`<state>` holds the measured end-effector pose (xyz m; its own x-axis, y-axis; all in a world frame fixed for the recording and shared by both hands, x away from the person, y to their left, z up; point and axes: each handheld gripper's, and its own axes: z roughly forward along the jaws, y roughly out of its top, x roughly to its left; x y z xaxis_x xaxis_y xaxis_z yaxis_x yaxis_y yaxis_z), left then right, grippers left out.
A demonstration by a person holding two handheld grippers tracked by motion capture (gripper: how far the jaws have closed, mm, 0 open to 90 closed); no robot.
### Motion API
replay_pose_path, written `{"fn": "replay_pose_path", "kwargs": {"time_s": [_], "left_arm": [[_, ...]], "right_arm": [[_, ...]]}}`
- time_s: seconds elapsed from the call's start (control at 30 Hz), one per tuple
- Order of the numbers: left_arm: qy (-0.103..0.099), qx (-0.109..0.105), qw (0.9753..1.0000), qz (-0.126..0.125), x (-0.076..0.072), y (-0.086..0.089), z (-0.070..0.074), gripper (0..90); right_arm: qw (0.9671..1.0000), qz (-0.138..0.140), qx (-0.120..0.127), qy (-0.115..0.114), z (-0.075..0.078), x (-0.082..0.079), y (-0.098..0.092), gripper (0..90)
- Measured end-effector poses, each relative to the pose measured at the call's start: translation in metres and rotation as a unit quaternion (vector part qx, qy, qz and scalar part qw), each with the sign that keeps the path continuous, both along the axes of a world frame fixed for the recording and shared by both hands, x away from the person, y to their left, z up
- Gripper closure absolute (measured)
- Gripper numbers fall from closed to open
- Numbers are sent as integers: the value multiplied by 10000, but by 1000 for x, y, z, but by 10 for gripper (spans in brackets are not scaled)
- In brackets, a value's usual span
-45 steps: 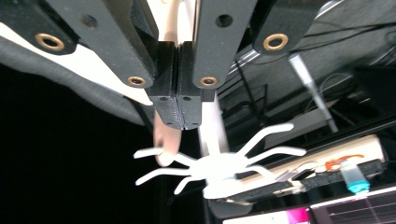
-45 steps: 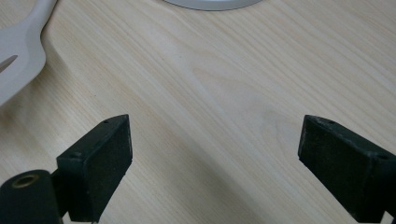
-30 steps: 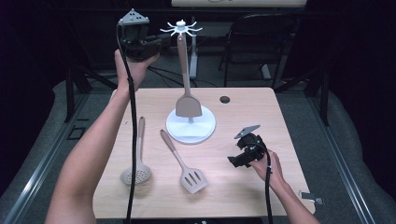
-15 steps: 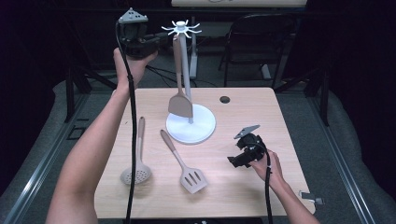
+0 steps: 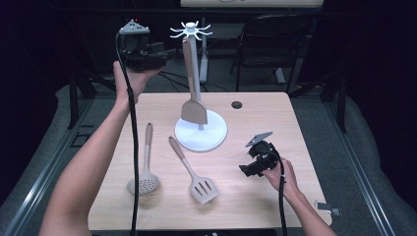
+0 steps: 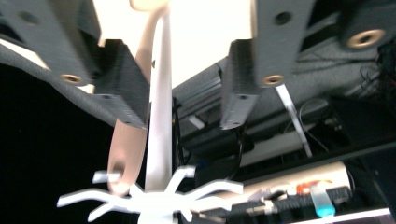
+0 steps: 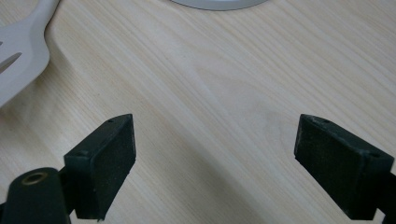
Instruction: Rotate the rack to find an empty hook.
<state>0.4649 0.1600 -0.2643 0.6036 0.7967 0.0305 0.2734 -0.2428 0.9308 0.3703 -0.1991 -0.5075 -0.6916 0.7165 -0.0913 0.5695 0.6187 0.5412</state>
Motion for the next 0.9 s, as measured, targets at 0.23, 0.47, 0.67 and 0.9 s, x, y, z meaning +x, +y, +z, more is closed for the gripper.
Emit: {"fn": "replay_pose_path", "kwargs": {"time_s": [0.23,0.47,0.67,0.9], "left_arm": [[276,276,9992,43,-7,3,-26,303],[524,360,9979,80,-17,12,-54,191],[758,347,9965,53,-29,20,-83,159],[1178,320,9925,101,-42,29,-128,155]], "right_arm": [[10000,54,4,19,-2,0,2,124],[10000,83,-25,46,-3,0,4,124],[9998,150,-91,76,-4,-1,6,125],[9995,247,-150,115,-7,-2,11,129]]}}
